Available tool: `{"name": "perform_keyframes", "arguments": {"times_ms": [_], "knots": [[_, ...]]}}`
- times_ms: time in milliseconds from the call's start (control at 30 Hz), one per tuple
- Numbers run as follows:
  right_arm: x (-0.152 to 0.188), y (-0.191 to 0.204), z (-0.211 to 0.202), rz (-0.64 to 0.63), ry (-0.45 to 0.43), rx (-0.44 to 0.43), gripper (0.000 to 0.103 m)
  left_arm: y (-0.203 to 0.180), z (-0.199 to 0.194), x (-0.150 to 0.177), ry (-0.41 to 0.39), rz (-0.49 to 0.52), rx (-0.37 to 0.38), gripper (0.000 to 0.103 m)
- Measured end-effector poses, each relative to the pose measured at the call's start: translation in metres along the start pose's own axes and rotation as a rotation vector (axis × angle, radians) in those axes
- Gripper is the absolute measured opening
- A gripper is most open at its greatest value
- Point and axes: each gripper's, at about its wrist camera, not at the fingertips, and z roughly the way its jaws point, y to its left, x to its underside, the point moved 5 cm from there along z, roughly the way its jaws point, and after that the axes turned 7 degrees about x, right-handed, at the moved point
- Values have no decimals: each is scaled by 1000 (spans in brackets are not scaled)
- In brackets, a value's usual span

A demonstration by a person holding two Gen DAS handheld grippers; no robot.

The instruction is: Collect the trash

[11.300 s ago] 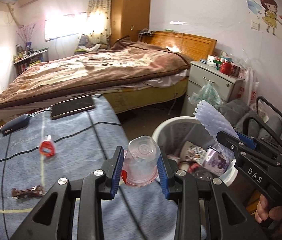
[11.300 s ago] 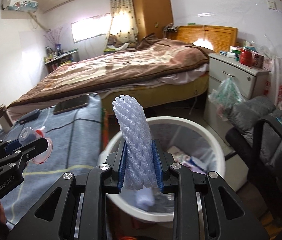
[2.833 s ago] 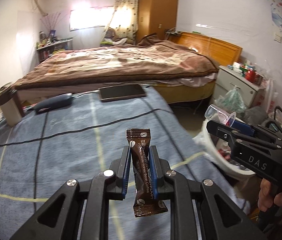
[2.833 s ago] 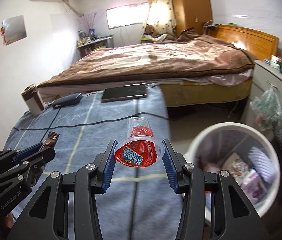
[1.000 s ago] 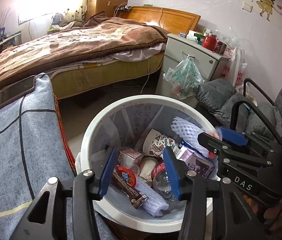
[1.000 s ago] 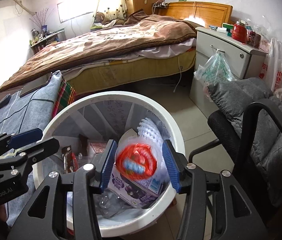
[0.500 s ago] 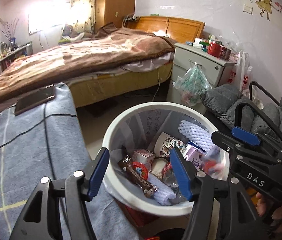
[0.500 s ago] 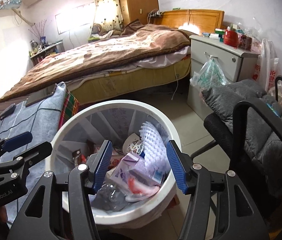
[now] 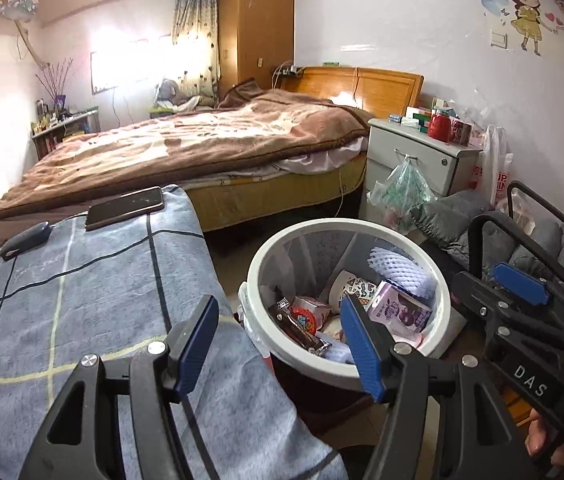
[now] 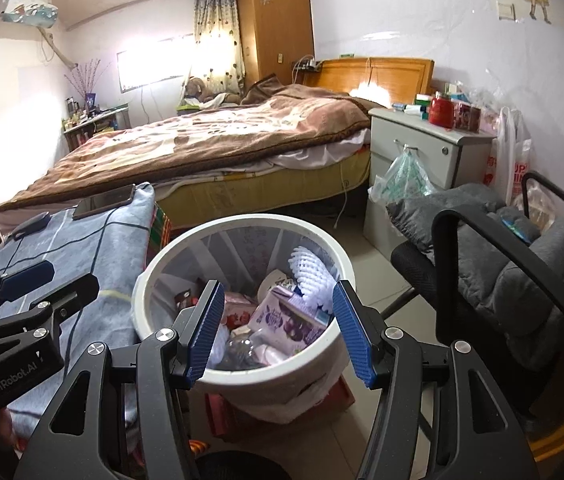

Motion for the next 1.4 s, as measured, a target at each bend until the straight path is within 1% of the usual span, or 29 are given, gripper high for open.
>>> {"name": "perform_keyframes", "arguments": {"times_ms": [33,167,300,500,567,767,1400], "knots": [[2,1,-3,-3,-6,8,58,0,-3,2,-8,1,3,66],[7,4,-14,-6,-21,22,58,1,-13,10,-18,11,-22,66],[13,7,-21,-11,-42,40,58,4,-22,15,-49,-9,-23,66],[19,11,-24,3,-47,30,58,8,-30,21,-66,-36,-34,66],[20,13,-25,9,-51,30,58,10,-31,23,-65,-41,-49,66],[23,17,-28,13,-56,18,58,10,-35,27,-67,-47,-60,66],[24,22,-35,13,-63,12,58,9,-41,30,-72,-52,-64,67]]}}
